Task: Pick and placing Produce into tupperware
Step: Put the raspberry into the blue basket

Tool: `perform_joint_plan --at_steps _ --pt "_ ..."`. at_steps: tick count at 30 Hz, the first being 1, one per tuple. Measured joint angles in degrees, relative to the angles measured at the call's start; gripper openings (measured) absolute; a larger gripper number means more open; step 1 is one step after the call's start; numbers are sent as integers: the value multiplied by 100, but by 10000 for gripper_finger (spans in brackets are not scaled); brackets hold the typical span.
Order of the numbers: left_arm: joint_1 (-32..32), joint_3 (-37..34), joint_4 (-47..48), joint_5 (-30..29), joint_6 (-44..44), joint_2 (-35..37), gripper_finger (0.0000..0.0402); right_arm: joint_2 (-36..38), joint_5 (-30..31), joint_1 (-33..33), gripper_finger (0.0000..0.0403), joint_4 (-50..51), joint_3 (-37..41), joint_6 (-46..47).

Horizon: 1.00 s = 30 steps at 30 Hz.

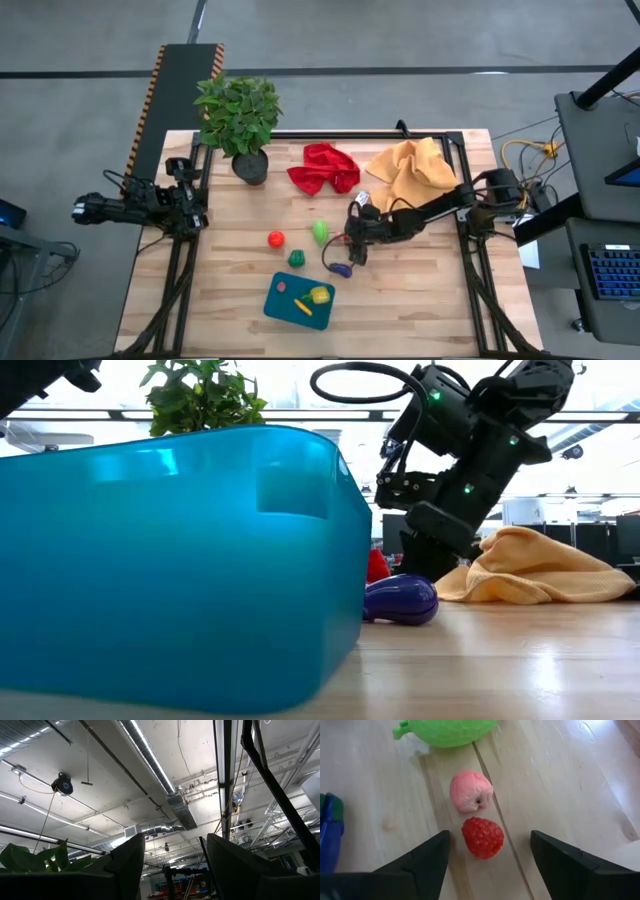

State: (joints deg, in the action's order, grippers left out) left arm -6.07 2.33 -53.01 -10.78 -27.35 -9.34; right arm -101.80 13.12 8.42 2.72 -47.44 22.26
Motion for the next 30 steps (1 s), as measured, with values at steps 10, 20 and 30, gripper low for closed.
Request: perform_joint_plan --at_steps 10,20,30 --pt "-1 0 0 0 -2 0 199 -7 -95 -4 227 -9 -17 21" --pt "-2 0 0 0 -2 0 199 -2 -147 1 174 -9 -17 20" --pt "-1 0 0 1 -2 0 199 9 -180 5 113 0 -17 22"
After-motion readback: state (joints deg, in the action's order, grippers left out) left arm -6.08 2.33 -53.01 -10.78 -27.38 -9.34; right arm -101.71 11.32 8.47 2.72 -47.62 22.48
